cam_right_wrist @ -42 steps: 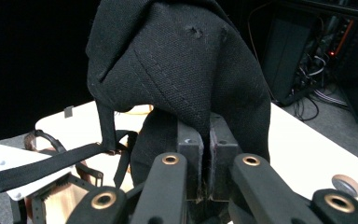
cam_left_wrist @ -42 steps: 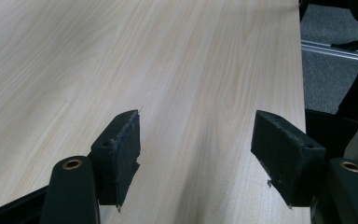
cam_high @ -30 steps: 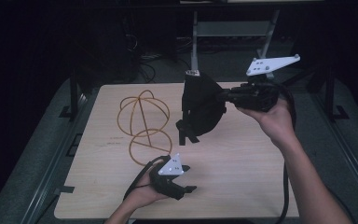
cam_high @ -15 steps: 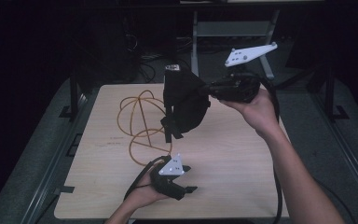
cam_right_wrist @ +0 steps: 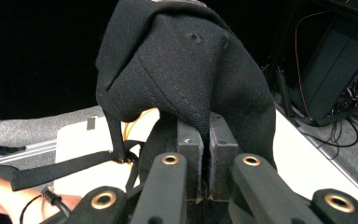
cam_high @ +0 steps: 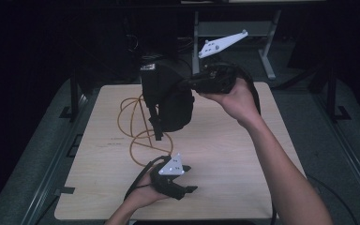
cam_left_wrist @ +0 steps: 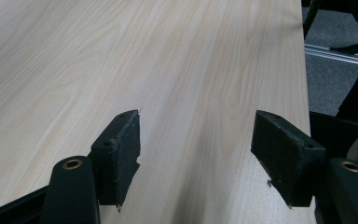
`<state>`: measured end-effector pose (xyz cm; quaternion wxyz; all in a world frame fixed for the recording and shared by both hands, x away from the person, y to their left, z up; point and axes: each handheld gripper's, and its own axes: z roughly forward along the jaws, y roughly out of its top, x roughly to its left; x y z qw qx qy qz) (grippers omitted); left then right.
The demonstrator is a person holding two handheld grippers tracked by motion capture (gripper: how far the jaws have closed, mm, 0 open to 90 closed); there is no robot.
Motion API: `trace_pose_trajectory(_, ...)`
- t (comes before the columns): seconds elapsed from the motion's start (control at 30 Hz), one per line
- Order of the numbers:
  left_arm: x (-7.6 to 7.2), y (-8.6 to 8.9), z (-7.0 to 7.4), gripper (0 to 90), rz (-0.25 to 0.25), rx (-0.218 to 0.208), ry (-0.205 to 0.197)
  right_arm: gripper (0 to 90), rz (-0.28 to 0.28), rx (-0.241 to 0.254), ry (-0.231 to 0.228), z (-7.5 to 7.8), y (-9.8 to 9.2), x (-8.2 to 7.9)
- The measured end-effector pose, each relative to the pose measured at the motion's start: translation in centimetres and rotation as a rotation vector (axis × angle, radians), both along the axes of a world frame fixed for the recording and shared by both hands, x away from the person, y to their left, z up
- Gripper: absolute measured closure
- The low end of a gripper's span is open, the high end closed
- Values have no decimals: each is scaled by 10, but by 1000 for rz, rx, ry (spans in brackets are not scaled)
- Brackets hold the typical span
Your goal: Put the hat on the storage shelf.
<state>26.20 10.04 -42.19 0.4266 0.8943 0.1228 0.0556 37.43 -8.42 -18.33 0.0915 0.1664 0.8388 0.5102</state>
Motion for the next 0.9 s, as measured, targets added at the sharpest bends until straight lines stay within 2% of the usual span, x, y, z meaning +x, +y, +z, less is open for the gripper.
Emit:
trace_pose_trajectory(0.1,0,-2,-1,325,11,-4,8,861,11,-14,1,4,7,3)
trace_pose_trajectory(0.13,1,-2,-2,325,-5,-8,-1,861,16,-20,2,6,10,3)
trace_pose_trajectory(0.4,5,-3,-2,325,-10,16,-9,861,54,-54,1,16,35,13)
trace_pose_trajectory(0.53,6,-3,-3,325,-6,7,-4,861,76,-73,4,19,51,19)
trace_pose_trajectory(0.73,4,-3,-2,325,-7,1,-7,860,122,-88,9,16,79,29)
trace_pose_trajectory(0.77,4,-2,-1,325,-11,12,-11,859,128,-92,10,15,83,30)
trace_pose_trajectory(0.9,5,-2,-1,325,-5,14,-17,859,144,-91,36,12,100,34)
